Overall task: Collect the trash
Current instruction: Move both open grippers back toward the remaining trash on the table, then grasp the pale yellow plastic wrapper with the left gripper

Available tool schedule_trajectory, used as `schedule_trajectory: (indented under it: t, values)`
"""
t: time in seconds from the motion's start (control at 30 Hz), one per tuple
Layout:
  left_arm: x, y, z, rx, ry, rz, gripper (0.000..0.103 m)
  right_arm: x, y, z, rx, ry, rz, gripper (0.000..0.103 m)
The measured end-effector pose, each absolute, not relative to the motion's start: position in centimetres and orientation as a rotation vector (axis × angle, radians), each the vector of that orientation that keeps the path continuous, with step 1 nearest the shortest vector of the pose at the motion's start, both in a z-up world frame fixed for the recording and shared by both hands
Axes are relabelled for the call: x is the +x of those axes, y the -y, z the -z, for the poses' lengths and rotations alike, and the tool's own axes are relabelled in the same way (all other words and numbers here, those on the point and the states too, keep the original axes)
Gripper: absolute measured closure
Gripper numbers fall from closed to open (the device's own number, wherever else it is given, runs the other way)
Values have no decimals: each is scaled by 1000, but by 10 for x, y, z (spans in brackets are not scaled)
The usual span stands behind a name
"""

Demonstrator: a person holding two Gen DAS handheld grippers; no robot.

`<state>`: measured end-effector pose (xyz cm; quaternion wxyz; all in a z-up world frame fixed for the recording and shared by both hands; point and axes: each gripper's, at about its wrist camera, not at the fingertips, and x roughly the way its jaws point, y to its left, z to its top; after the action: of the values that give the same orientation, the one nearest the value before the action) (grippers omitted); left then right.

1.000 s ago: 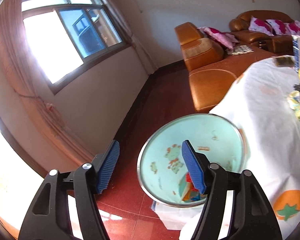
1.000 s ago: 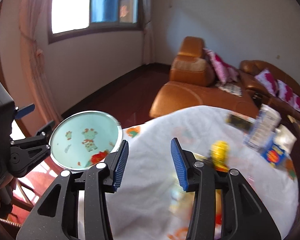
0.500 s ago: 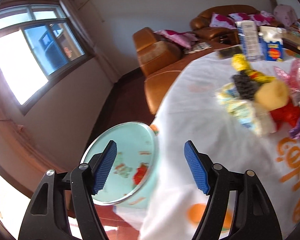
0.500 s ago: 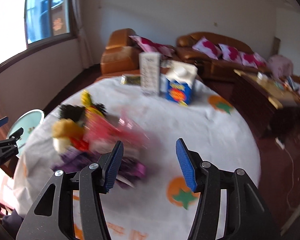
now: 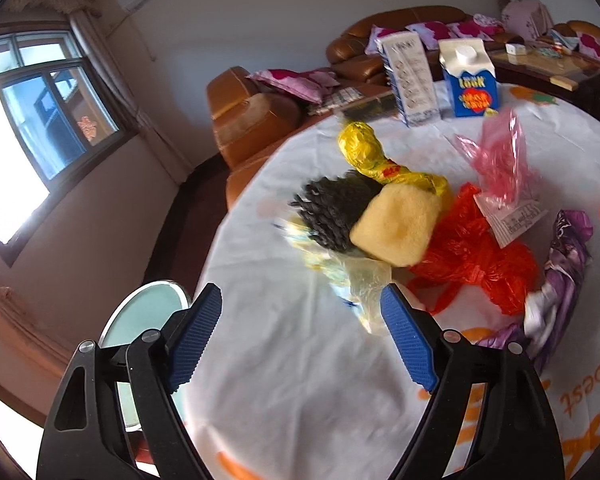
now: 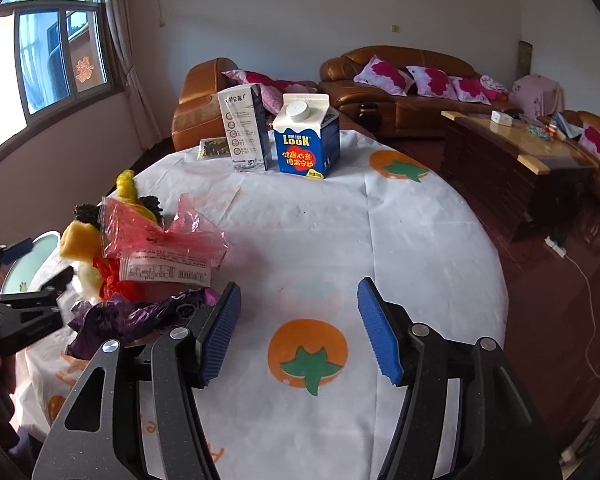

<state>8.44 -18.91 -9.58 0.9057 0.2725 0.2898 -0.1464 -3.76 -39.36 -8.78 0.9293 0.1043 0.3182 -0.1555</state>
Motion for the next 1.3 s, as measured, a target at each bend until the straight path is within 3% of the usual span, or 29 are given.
schedule_trajectory:
  t: [0.07, 0.17, 0.2, 0.27, 0.33, 0.57, 0.67, 0.73, 0.77, 0.8, 0.9, 1.17, 1.3]
  values:
    - [88, 195, 103, 577, -611, 309, 27, -38, 393, 90, 219, -655, 309, 42]
    - [93, 200, 110, 576, -655, 343, 54, -36, 391, 93, 224, -664, 294, 42]
    - [94, 200, 112, 576, -671, 369, 73, -35, 390, 93, 224, -667, 291, 42]
    - [95, 199, 115, 572, -700, 407, 99, -34, 387, 94, 221, -670, 287, 42]
    - [96, 197, 116, 567, -706, 419, 103, -33, 385, 95, 220, -673, 281, 42]
    - [89, 164, 97, 535, -678, 407, 103, -33, 381, 92, 211, -669, 280, 42]
    - [90, 153, 89, 515, -667, 374, 97, -35, 381, 90, 209, -661, 286, 42]
    - [91, 151, 86, 505, -656, 357, 73, -37, 383, 90, 210, -659, 291, 40]
    - [91, 151, 84, 496, -648, 349, 53, -37, 384, 90, 210, -657, 295, 40]
    - [91, 152, 82, 483, -639, 347, 46, -38, 385, 90, 210, -657, 298, 40]
    - [95, 159, 77, 447, -629, 334, 45, -40, 391, 91, 221, -656, 312, 40]
    - [121, 188, 72, 368, -650, 308, 23, -37, 399, 95, 235, -658, 328, 40]
    - [136, 193, 93, 397, -718, 274, 24, -36, 397, 93, 228, -655, 322, 40]
